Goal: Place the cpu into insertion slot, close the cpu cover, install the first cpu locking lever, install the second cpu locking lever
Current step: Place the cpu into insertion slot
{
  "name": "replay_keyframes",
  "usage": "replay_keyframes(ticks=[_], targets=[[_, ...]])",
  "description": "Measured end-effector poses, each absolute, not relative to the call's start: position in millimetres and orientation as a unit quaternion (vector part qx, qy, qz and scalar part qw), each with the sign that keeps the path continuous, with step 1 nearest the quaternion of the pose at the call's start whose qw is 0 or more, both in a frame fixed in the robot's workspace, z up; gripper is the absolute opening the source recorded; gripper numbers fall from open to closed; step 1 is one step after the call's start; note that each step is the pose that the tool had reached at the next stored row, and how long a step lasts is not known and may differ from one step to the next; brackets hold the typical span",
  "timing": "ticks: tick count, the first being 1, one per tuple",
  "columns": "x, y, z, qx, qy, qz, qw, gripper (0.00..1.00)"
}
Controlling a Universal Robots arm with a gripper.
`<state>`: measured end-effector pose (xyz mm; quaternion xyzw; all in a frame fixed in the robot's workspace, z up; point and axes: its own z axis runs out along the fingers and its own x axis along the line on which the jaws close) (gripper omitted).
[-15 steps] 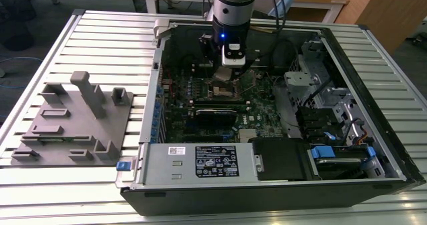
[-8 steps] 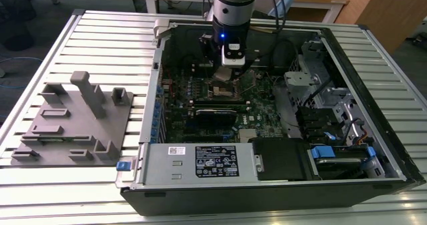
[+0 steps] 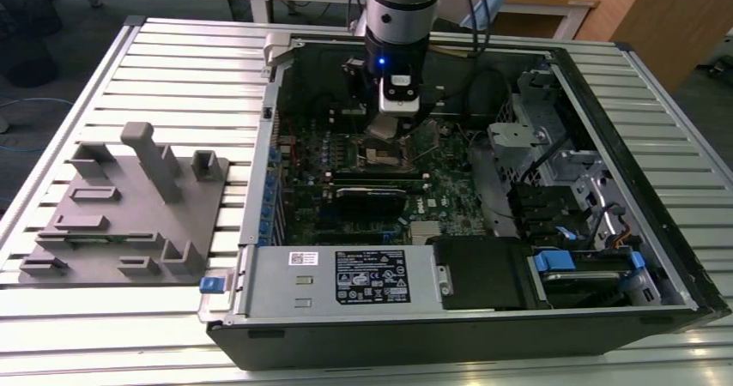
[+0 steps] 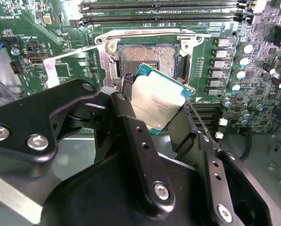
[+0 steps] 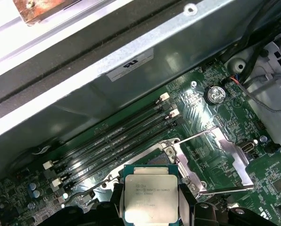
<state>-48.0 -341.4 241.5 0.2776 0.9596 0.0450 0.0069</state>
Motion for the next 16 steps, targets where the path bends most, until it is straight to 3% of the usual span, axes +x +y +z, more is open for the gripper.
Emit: replay_keyframes(ticks=[16], targets=[[-48.0,-341.4,239.6,0.403,0.914,0.044,0.013,0.54]])
